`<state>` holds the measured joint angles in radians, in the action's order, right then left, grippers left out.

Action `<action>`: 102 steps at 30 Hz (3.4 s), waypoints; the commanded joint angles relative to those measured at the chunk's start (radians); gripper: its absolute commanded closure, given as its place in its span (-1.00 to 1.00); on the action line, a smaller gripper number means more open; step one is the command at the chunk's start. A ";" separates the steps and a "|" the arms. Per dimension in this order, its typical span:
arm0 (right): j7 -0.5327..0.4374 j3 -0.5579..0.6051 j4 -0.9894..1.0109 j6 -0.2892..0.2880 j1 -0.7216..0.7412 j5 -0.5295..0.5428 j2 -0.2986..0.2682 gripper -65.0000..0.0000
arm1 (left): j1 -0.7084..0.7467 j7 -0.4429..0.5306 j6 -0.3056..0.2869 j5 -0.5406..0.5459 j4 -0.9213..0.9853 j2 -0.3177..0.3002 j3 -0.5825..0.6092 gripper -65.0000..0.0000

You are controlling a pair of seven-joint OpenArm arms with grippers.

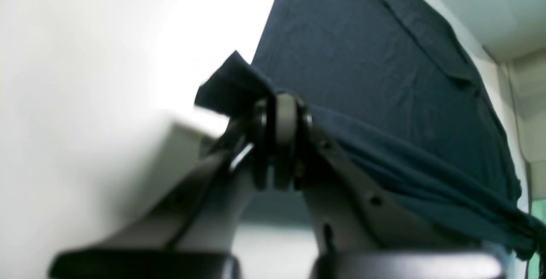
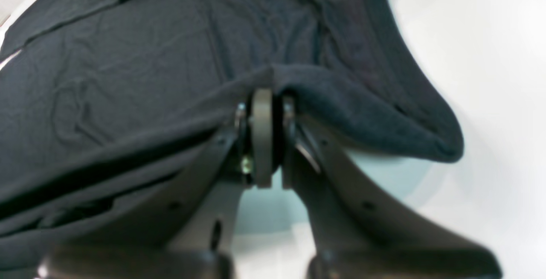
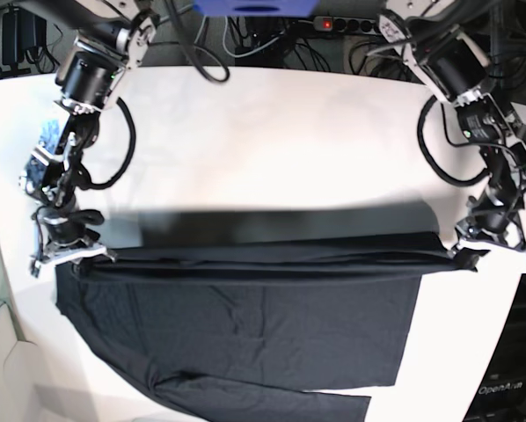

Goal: Fold the T-shirt properly

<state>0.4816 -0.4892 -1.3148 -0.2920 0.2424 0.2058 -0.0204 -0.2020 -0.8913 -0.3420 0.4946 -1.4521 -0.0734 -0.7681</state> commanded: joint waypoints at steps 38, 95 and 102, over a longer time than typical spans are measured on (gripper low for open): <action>-0.090 0.131 0.192 0.001 0.170 0.005 -0.106 1.00 | -0.179 0.151 -0.007 0.014 0.213 -0.072 0.143 1.00; -0.234 0.289 0.407 0.004 0.265 0.005 -0.214 1.00 | -0.253 0.461 -0.018 0.016 0.618 -0.101 0.315 0.03; -0.234 0.370 0.413 0.004 0.282 0.004 -0.214 0.98 | -0.230 0.455 -0.018 0.023 0.609 -0.108 0.315 0.03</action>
<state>0.2722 -0.1177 -0.8871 -0.2909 0.4946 0.2028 -0.2203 -0.4034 -0.4587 -0.3447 0.5018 -0.8246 -0.1692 -0.4541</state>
